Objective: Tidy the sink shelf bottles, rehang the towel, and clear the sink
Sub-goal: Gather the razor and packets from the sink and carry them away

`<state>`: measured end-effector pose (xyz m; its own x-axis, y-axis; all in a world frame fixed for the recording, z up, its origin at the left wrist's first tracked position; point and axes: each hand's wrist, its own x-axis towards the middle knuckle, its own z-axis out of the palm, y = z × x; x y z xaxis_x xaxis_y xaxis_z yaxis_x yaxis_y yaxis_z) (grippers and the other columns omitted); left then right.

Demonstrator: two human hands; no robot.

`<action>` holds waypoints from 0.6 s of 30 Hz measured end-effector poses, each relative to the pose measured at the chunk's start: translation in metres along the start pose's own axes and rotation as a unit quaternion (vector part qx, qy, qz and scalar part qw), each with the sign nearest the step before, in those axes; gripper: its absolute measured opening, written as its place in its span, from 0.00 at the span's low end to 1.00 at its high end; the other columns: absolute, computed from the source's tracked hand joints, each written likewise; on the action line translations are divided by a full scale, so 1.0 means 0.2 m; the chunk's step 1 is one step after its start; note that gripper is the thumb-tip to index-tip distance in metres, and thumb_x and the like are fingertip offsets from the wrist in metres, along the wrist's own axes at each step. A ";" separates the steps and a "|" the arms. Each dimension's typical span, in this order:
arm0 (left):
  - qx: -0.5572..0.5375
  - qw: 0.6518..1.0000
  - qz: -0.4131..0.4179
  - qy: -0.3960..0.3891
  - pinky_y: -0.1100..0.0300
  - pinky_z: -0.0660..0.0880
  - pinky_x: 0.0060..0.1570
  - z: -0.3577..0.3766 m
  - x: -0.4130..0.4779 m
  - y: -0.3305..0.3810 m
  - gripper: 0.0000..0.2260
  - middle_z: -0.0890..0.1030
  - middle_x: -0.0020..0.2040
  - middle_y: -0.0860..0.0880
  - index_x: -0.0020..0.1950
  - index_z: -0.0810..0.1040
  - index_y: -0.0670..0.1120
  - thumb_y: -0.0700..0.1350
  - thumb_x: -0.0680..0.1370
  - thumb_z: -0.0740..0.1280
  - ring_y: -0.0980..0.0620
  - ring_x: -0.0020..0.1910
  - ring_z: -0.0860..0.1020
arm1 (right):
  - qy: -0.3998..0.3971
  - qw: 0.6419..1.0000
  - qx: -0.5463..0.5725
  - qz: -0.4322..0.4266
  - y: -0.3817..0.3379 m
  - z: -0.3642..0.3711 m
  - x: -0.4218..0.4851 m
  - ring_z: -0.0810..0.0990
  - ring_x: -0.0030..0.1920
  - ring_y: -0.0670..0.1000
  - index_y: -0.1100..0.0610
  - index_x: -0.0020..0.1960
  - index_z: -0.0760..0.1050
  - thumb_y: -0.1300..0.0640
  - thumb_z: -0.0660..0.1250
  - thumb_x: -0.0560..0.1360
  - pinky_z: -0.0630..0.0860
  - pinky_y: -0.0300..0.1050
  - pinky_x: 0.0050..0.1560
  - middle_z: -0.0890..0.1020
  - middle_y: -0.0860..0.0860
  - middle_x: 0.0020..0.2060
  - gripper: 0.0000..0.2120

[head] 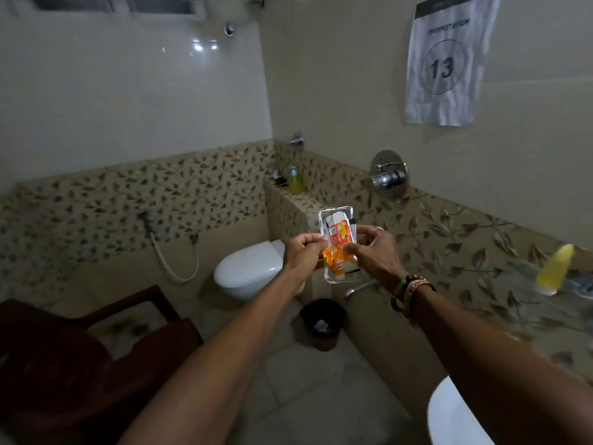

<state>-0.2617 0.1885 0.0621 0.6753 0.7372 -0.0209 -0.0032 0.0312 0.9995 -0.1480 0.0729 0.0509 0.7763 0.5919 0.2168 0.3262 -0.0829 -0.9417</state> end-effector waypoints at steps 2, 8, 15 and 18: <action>-0.004 1.000 -0.010 0.019 0.55 0.81 0.43 -0.08 -0.01 -0.03 0.08 0.84 0.50 0.44 0.55 0.80 0.43 0.42 0.77 0.71 0.49 0.45 0.83 | -0.024 1.000 0.007 0.004 0.00 0.08 -0.01 0.85 0.35 0.43 0.60 0.63 0.77 0.65 0.74 0.72 0.78 0.34 0.31 0.85 0.50 0.45 0.21; -0.013 0.998 -0.016 0.064 0.59 0.81 0.40 -0.40 -0.05 -0.03 0.09 0.85 0.49 0.45 0.57 0.80 0.43 0.41 0.77 0.71 0.53 0.41 0.84 | -0.093 0.996 0.002 0.006 -0.10 0.36 -0.01 0.87 0.40 0.50 0.59 0.63 0.79 0.63 0.75 0.72 0.82 0.44 0.38 0.87 0.54 0.46 0.20; -0.018 0.993 -0.021 0.117 0.65 0.77 0.32 -0.85 -0.16 -0.02 0.06 0.85 0.43 0.49 0.54 0.81 0.44 0.40 0.77 0.71 0.57 0.34 0.83 | -0.148 0.989 -0.014 -0.007 -0.21 0.80 -0.11 0.87 0.43 0.52 0.57 0.64 0.77 0.58 0.76 0.72 0.84 0.57 0.49 0.87 0.53 0.45 0.21; -0.022 0.990 -0.021 0.136 0.59 0.80 0.38 -1.05 -0.23 -0.04 0.04 0.85 0.47 0.45 0.50 0.80 0.46 0.39 0.77 0.71 0.53 0.40 0.83 | -0.173 0.984 -0.021 -0.026 -0.25 0.98 -0.19 0.87 0.42 0.52 0.55 0.63 0.79 0.56 0.76 0.73 0.83 0.54 0.46 0.87 0.54 0.42 0.19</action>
<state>-0.4473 0.2958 0.0495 0.4514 0.8892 -0.0747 -0.0158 0.0917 0.9957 -0.3010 0.2120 0.0396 0.5299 0.8333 0.1572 0.3887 -0.0740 -0.9184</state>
